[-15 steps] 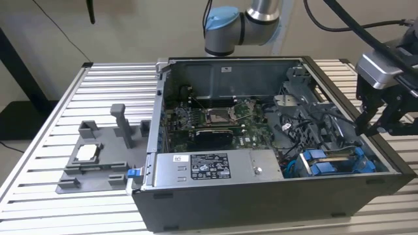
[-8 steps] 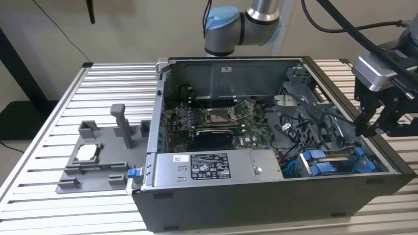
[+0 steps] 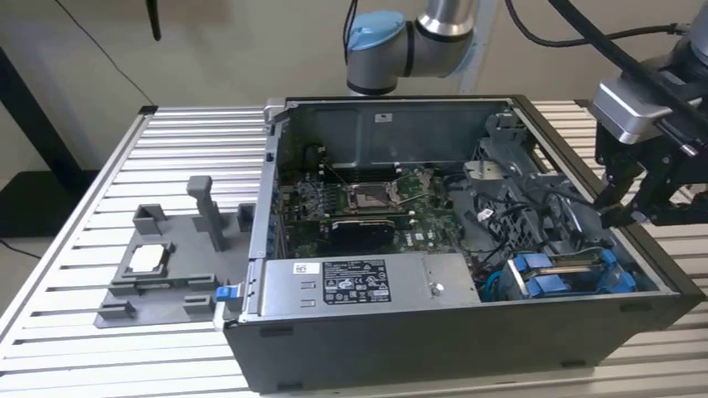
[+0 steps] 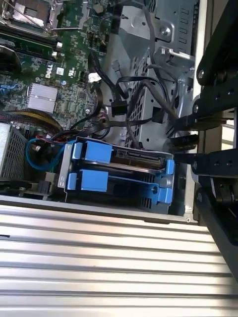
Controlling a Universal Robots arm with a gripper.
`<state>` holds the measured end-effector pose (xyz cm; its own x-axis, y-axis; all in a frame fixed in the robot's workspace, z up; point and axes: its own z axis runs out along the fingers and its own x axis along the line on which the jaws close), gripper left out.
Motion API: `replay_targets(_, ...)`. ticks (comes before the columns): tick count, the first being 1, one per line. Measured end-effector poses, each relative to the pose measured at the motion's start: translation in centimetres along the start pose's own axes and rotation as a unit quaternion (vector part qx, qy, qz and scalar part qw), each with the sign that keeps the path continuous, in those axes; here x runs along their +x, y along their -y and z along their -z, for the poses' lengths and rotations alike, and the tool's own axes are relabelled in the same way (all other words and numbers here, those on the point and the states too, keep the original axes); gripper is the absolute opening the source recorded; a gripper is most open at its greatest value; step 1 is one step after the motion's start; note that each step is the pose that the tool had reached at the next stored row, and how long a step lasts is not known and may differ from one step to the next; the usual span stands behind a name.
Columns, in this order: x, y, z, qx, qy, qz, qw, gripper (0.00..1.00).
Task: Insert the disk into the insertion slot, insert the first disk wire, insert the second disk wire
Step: 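Insert the second disk wire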
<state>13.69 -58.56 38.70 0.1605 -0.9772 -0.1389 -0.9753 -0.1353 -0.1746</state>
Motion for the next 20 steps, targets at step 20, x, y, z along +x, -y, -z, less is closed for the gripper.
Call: replay_targets(20,0.87,-0.65,-1.00,-0.0129,-0.0017,-0.020,0.99971,0.20)
